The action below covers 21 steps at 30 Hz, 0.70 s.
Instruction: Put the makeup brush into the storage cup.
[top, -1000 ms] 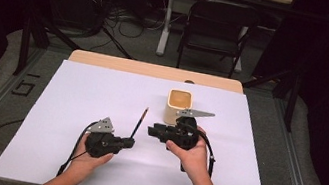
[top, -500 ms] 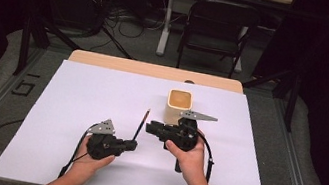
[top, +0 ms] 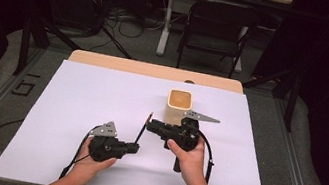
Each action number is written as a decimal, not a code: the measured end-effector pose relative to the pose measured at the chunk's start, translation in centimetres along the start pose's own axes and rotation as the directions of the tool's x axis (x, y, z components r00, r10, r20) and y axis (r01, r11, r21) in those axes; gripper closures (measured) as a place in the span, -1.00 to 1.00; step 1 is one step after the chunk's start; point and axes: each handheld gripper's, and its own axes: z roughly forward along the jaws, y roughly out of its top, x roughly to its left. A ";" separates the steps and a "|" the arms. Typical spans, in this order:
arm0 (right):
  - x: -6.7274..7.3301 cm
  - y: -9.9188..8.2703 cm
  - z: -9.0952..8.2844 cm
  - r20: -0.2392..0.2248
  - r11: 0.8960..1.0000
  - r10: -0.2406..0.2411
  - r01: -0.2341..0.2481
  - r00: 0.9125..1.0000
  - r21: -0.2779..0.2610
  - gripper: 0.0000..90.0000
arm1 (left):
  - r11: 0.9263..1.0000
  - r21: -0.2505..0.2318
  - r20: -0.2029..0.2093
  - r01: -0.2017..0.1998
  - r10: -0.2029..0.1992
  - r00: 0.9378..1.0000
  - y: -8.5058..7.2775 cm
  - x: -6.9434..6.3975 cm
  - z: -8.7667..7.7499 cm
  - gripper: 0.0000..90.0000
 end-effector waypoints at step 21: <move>0.2 -0.1 -0.1 -0.009 1.000 0.002 -0.003 1.000 -0.031 0.73 | 1.000 0.010 0.029 0.004 -0.005 1.000 -0.2 -0.5 0.5 0.90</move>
